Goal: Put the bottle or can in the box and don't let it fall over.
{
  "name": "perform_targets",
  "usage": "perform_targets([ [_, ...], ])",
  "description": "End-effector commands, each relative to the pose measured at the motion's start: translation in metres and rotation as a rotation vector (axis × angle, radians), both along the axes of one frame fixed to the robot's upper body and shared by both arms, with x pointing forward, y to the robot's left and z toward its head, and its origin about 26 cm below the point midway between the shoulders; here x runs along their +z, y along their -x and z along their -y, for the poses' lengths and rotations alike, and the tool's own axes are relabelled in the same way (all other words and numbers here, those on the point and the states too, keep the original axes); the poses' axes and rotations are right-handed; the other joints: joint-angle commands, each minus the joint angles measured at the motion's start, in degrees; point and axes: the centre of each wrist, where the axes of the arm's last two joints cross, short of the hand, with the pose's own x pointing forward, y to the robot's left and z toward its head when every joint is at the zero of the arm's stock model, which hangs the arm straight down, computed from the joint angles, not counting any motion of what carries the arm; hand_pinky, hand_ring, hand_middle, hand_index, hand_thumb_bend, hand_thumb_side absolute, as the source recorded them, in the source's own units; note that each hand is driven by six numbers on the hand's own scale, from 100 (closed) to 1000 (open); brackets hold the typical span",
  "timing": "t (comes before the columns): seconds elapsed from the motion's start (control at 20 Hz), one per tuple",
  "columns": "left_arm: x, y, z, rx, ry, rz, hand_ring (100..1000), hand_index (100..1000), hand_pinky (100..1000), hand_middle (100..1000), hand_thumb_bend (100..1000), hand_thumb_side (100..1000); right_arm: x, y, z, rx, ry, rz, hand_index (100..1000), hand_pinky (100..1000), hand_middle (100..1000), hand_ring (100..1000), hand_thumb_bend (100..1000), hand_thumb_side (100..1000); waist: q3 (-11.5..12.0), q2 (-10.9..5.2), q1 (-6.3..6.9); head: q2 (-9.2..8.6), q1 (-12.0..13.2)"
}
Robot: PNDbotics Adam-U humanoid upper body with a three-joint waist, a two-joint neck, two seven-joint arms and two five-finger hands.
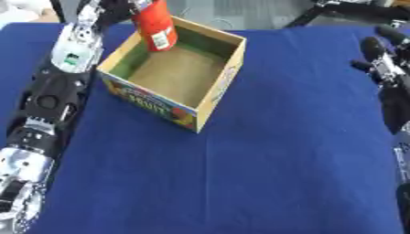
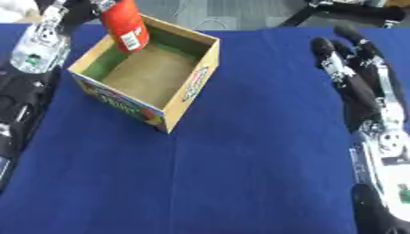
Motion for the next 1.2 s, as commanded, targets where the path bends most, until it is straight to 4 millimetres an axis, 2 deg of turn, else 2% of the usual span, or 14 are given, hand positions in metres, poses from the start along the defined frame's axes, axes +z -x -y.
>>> perform_targets([
  [0.05,0.018,0.002,-0.009,0.051,-0.07,0.057,958,951,1000,764,1000,553,0.01,0.003,-0.001,0.019,0.0,0.034,814,763,1000,967,660,402,0.15,-0.92,0.12,-0.76,0.07],
  [0.2,0.013,0.001,-0.011,0.068,-0.082,0.05,953,948,1000,756,990,544,0.009,0.002,0.0,0.016,0.002,0.032,814,763,1000,967,661,400,0.22,-0.97,0.04,-0.73,-0.25],
  [0.45,0.009,0.002,-0.013,0.068,-0.065,0.046,945,895,1000,740,876,510,0.009,0.002,0.002,0.009,0.003,0.029,814,763,1000,967,662,399,0.34,-1.07,0.01,-0.57,-0.83],
  [0.65,0.006,0.004,-0.019,0.069,-0.055,0.042,940,875,1000,728,858,500,0.007,0.002,0.006,-0.005,0.004,0.024,815,764,1000,968,663,400,0.99,-1.48,-0.03,-0.17,-1.57],
  [0.95,-0.014,0.013,-0.031,0.032,-0.004,-0.013,937,863,1000,721,834,496,0.001,0.002,0.013,-0.041,-0.011,0.009,815,764,1000,967,660,407,2.82,-2.61,-0.26,0.53,-3.19],
  [1.2,-0.028,0.027,-0.048,0.03,0.026,-0.048,935,852,1000,719,795,503,-0.001,0.002,0.022,-0.075,-0.009,0.001,815,765,1000,967,664,408,4.48,-3.66,-0.61,1.5,-4.89],
])
